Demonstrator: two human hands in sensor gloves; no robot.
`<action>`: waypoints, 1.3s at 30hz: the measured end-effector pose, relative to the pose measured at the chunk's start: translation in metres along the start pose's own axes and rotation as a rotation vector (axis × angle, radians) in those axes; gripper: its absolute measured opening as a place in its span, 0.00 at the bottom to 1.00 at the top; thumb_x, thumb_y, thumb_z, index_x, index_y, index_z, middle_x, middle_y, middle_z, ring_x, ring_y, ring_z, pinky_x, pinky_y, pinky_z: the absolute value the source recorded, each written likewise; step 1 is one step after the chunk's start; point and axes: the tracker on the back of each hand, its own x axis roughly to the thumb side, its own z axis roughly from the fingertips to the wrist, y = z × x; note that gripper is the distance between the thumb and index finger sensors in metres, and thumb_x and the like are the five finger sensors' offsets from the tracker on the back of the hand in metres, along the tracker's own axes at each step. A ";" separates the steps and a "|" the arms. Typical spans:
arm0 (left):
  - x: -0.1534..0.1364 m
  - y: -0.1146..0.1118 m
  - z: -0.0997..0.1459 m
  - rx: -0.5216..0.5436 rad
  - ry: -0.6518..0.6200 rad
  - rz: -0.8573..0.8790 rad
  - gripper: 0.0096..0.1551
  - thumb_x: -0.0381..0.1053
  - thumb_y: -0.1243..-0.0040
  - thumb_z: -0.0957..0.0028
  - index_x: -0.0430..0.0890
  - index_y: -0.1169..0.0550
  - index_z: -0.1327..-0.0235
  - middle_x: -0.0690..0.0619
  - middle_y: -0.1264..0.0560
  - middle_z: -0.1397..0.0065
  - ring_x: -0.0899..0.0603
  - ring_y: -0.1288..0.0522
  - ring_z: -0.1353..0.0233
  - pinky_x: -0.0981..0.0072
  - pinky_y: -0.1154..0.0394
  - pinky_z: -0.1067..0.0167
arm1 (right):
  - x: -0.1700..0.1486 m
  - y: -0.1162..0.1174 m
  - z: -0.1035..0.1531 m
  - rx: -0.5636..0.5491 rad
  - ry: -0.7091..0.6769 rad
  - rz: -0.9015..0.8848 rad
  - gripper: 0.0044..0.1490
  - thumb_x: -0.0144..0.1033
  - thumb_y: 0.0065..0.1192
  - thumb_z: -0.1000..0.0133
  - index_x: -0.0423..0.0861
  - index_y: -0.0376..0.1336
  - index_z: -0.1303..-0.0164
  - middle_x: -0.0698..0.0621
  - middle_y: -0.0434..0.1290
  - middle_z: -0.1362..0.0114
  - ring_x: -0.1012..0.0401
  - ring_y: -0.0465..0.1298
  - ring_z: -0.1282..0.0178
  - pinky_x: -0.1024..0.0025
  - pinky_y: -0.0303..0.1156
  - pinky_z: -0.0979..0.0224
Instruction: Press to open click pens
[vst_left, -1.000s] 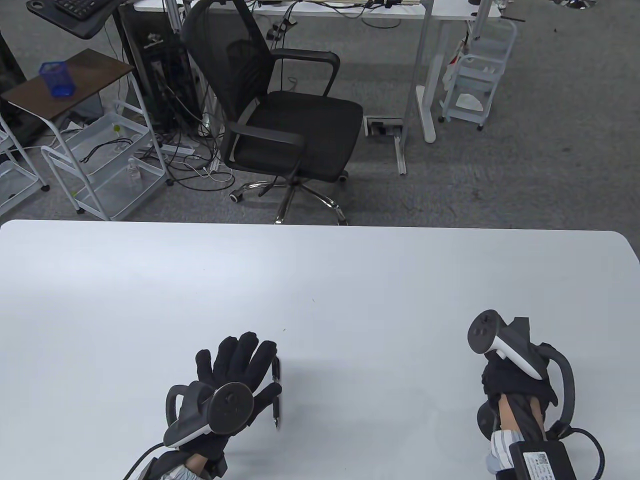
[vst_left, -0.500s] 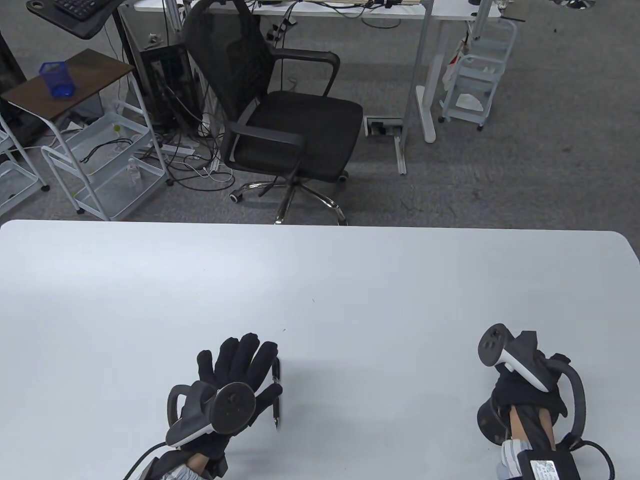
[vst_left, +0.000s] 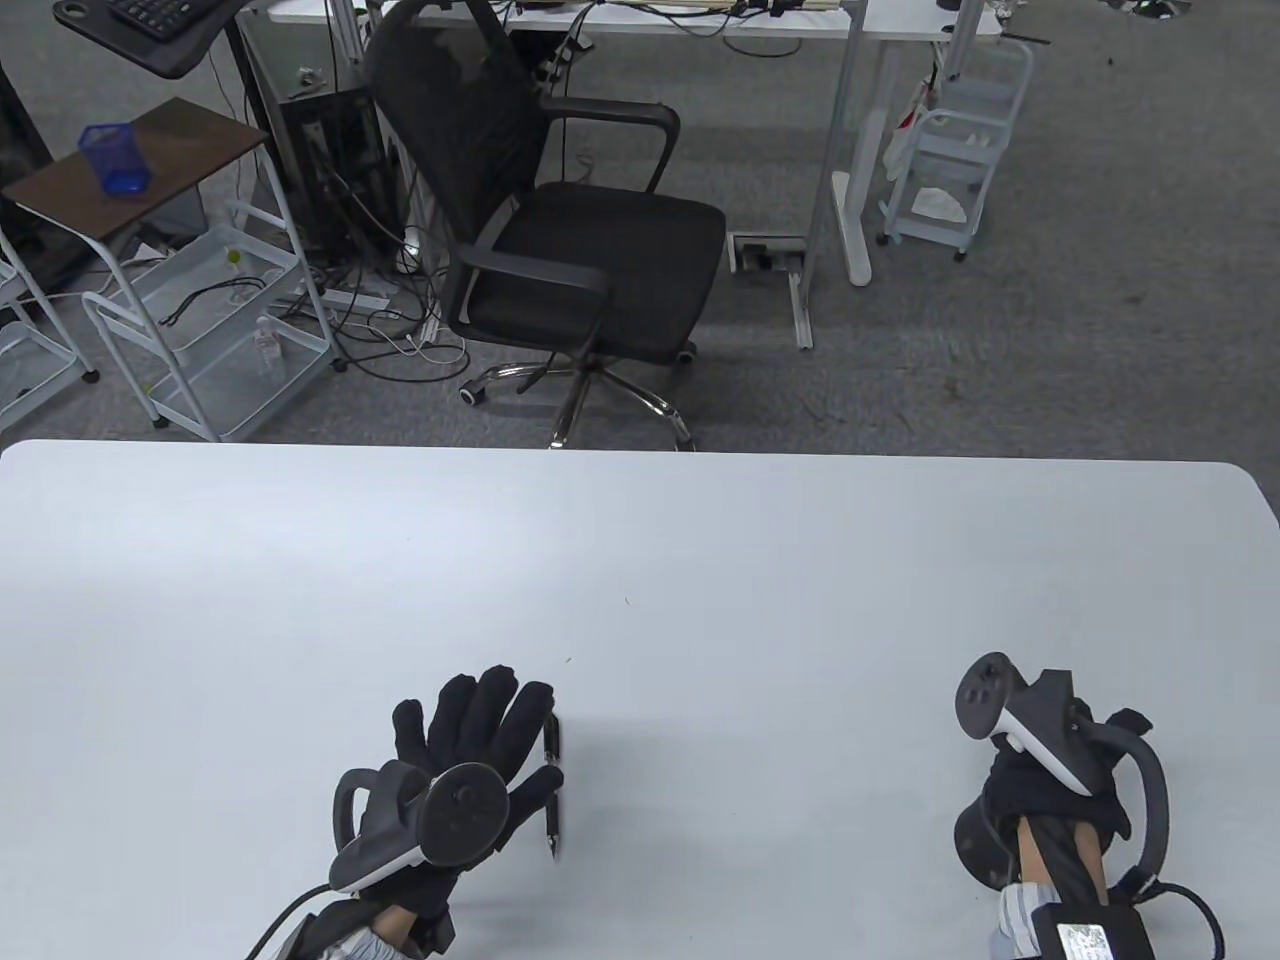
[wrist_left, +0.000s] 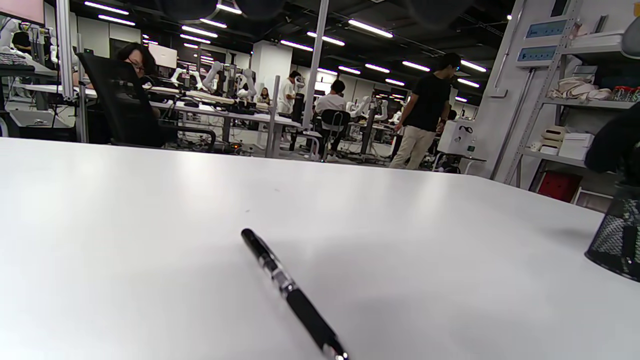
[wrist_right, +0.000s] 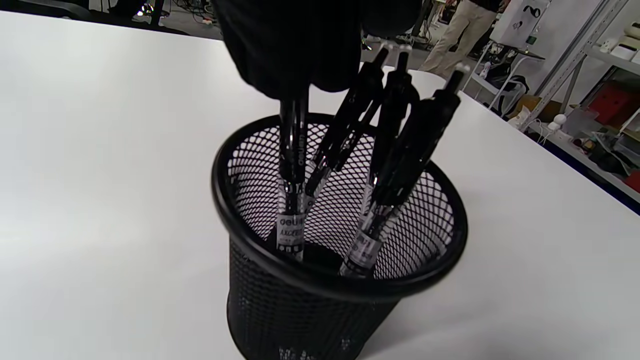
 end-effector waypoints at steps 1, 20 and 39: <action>0.000 0.000 0.000 0.000 0.000 0.000 0.41 0.67 0.59 0.26 0.54 0.52 0.06 0.38 0.52 0.05 0.22 0.49 0.11 0.16 0.55 0.25 | 0.000 -0.001 0.000 -0.008 -0.003 -0.002 0.26 0.27 0.67 0.36 0.47 0.67 0.26 0.44 0.71 0.23 0.46 0.54 0.10 0.27 0.31 0.19; 0.000 0.000 0.000 -0.001 -0.002 0.003 0.41 0.67 0.59 0.26 0.54 0.52 0.06 0.38 0.52 0.05 0.22 0.49 0.11 0.16 0.55 0.25 | 0.001 -0.016 0.016 -0.033 -0.005 -0.009 0.20 0.27 0.66 0.36 0.47 0.70 0.33 0.44 0.74 0.27 0.48 0.59 0.13 0.24 0.31 0.22; -0.002 -0.001 0.001 -0.001 -0.002 0.008 0.41 0.67 0.59 0.26 0.54 0.52 0.06 0.38 0.51 0.05 0.22 0.49 0.11 0.16 0.55 0.25 | 0.000 -0.007 0.030 -0.059 -0.059 -0.025 0.21 0.29 0.66 0.36 0.45 0.70 0.32 0.42 0.75 0.29 0.42 0.61 0.17 0.23 0.32 0.24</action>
